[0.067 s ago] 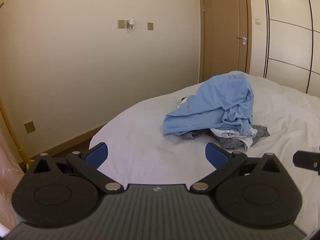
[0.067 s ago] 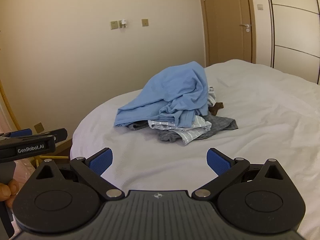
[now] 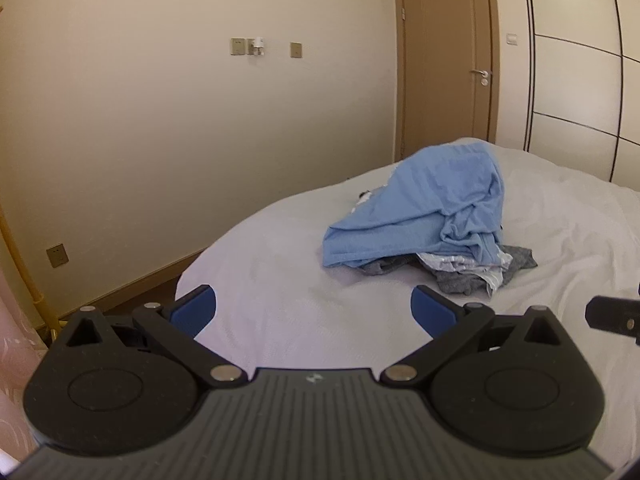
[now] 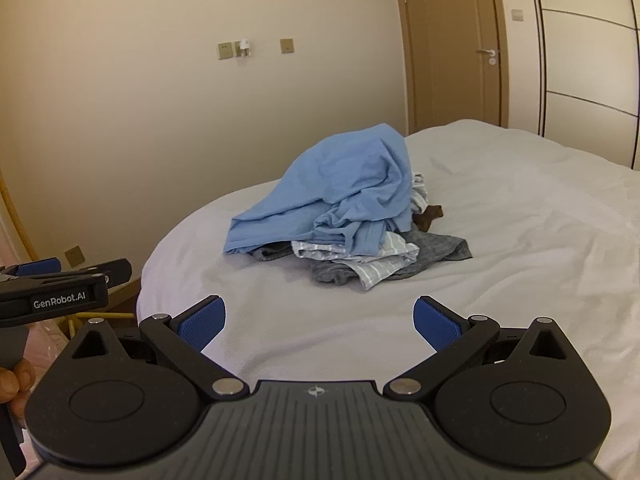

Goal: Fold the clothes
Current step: 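Move both tools toward the clothes pile on the bed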

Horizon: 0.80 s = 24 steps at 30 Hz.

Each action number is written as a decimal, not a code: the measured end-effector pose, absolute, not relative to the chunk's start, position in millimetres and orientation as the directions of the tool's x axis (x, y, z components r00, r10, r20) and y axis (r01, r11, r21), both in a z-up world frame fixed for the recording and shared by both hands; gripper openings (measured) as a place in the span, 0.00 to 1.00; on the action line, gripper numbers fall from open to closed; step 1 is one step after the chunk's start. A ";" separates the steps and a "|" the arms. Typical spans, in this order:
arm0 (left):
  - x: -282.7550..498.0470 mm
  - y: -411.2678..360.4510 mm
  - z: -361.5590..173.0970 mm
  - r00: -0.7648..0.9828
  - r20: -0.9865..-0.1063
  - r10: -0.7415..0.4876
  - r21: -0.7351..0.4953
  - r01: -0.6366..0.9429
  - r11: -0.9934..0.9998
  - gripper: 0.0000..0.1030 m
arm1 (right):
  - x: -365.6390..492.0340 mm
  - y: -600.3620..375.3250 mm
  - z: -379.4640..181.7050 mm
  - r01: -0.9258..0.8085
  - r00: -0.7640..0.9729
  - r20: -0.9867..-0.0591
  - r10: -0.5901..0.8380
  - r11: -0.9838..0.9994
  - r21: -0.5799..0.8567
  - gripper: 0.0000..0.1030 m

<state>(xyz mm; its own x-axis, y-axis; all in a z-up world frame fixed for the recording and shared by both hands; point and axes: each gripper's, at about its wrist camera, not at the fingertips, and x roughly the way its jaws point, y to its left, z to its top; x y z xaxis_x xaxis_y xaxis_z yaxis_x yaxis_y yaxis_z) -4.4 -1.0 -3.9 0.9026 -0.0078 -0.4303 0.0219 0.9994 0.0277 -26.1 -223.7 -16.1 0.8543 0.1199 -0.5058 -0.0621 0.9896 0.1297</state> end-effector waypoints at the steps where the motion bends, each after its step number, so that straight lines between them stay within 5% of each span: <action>1: -5.9 -1.3 -5.3 0.904 -0.427 -0.014 0.029 0.029 0.999 0.99 | -26.1 -225.2 -16.2 -0.060 0.854 -0.507 0.118 0.990 0.128 1.00; 24: -1.8 -35.1 -14.6 0.876 -0.465 -0.128 0.057 0.174 0.983 0.99 | -26.9 -249.1 -18.7 -0.011 0.861 -0.507 0.042 0.998 0.063 1.00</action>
